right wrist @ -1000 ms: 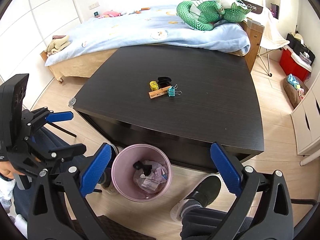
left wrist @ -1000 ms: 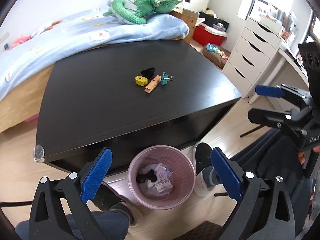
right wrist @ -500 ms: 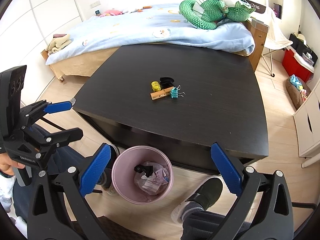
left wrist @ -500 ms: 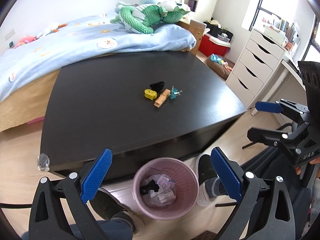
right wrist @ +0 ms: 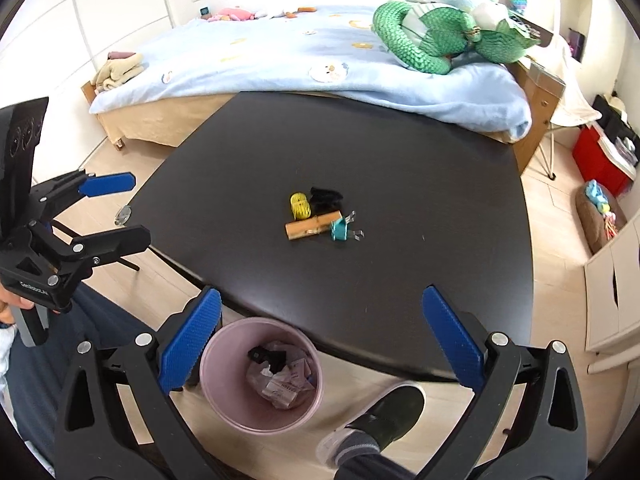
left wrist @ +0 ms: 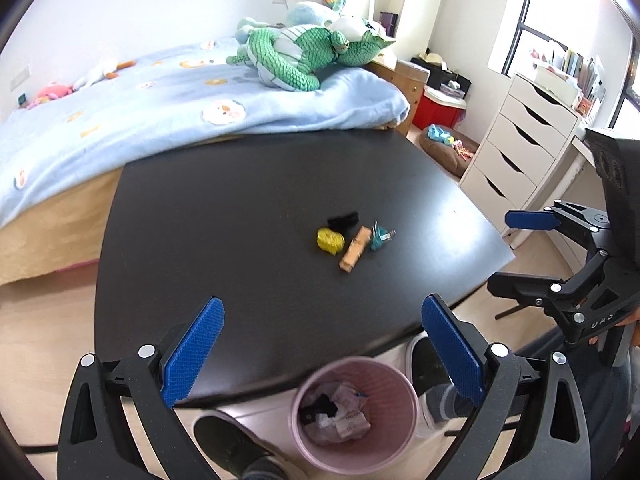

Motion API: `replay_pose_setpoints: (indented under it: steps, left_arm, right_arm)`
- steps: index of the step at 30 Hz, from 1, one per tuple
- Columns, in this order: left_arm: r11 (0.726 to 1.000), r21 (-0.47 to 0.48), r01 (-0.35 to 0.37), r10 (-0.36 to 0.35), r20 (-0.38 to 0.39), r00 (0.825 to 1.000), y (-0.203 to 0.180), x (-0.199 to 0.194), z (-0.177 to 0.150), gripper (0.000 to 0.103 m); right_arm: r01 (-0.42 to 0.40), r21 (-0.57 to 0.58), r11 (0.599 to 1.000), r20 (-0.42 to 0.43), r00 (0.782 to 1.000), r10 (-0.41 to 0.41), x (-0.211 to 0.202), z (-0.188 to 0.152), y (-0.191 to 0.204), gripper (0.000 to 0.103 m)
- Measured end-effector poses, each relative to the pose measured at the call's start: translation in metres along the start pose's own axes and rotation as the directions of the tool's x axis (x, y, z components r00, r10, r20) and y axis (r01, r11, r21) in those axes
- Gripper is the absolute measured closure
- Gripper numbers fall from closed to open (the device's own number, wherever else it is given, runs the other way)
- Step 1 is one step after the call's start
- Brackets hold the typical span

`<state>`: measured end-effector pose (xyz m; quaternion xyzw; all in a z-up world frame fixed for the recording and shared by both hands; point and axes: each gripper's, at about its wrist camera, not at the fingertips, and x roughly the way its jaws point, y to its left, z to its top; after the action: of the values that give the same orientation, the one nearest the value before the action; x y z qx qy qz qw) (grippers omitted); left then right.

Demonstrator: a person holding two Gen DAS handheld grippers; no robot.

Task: Collect trash
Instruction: 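Reach the right gripper to the teal binder clip and close on it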

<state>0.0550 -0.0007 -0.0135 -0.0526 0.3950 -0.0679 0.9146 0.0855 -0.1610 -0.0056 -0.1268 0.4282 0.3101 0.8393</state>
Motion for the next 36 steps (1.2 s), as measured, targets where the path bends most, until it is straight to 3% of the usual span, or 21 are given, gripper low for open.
replay_pose_setpoints:
  steps: [7, 14, 17, 20, 22, 29, 36]
  left_arm:
    - [1.0, 0.013, -0.023, 0.023, -0.007, 1.0, 0.018, 0.027, 0.015, 0.008]
    - [0.998, -0.049, -0.039, 0.037, -0.031, 0.999, 0.036, 0.042, 0.003, 0.008]
    - [0.999, -0.037, -0.037, 0.037, 0.0, 0.999, 0.035, 0.038, 0.004, 0.008]
    - [0.998, -0.043, -0.049, 0.049, -0.005, 0.999, 0.038, 0.039, 0.003, 0.008]
    - [0.998, -0.055, -0.043, 0.043, -0.007, 0.999, 0.04, 0.04, 0.003, 0.008]
    - [0.998, -0.055, -0.04, 0.04, -0.003, 0.999, 0.041, 0.04, 0.003, 0.008]
    - [0.998, -0.049, -0.036, 0.035, -0.008, 0.999, 0.039, 0.042, 0.003, 0.008]
  right_arm:
    - [0.016, -0.105, 0.994, -0.047, 0.999, -0.021, 0.032, 0.031, -0.003, 0.004]
    - [0.014, -0.142, 0.99, -0.105, 0.994, -0.029, 0.069, 0.047, -0.013, 0.004]
    - [0.002, -0.164, 0.986, -0.133, 0.991, -0.024, 0.084, 0.05, -0.013, 0.006]
    - [-0.008, -0.192, 0.981, -0.174, 0.984, -0.026, 0.1, 0.053, -0.011, 0.025]
    - [-0.018, -0.212, 0.977, -0.196, 0.98, -0.025, 0.11, 0.052, -0.01, 0.03]
    - [-0.044, -0.227, 0.973, -0.233, 0.973, -0.01, 0.13, 0.05, -0.009, 0.066]
    - [-0.041, -0.235, 0.971, -0.232, 0.973, -0.015, 0.134, 0.05, -0.004, 0.083]
